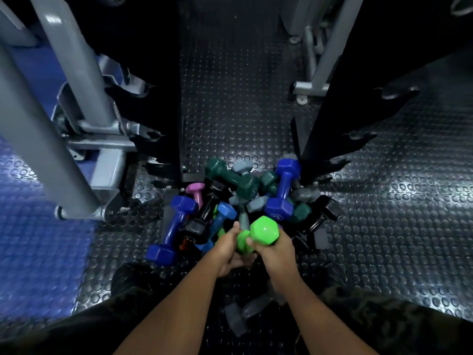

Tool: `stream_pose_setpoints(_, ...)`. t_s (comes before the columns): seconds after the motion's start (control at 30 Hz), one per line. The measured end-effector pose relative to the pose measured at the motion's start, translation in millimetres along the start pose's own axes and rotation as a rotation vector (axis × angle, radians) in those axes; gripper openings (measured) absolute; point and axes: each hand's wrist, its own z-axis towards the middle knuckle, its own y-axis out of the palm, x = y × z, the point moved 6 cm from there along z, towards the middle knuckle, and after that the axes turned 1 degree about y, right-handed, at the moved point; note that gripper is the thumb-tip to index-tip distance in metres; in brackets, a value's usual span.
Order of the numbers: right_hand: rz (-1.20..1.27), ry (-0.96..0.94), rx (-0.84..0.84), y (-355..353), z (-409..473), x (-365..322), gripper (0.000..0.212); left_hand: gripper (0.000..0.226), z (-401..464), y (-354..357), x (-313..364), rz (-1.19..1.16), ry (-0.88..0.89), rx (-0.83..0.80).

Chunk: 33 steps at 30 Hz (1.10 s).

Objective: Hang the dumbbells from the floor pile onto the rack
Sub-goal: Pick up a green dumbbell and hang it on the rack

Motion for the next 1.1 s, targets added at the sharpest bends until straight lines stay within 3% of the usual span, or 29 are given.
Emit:
stream_pose_setpoints(0.1,0.189,0.033,-0.082,4.1,6.9,-14.2,0.036,0.046,-10.1,6.8,24.3,-0.053,0.050,0.055)
stream_pose_setpoints(0.17,0.194,0.005,-0.114,-0.3,8.8,-28.7,0.043,0.036,-19.7,9.9,40.3,0.000,0.103,0.119)
stream_pose_setpoints(0.27,0.134,-0.055,-0.136,-11.9,9.9,-64.5,0.052,0.038,-40.9,22.1,64.2,0.032,0.205,0.146)
stream_pose_setpoints(0.4,0.121,-0.118,-0.156,-23.2,1.6,-108.1,0.048,0.041,-80.0,41.7,95.2,0.037,0.344,0.108)
stream_pose_setpoints(0.53,0.058,-0.291,-0.061,-36.3,-28.9,-155.0,0.060,0.040,-126.1,55.7,124.0,0.036,0.455,0.072)
stream_pose_setpoints(0.77,-0.122,-0.572,0.091,-79.4,-95.1,-230.5,0.057,0.026,-242.8,70.1,169.3,0.190,0.746,0.069)
stream_pose_setpoints(0.97,-0.046,-0.615,0.107,-122.4,-150.9,-278.3,0.068,0.019,-353.8,103.7,192.1,0.312,0.955,-0.095)
stream_pose_setpoints(1.1,0.009,-0.722,0.114,-150.0,-193.4,-320.0,0.068,0.025,-417.3,122.0,199.6,0.331,1.069,-0.117)
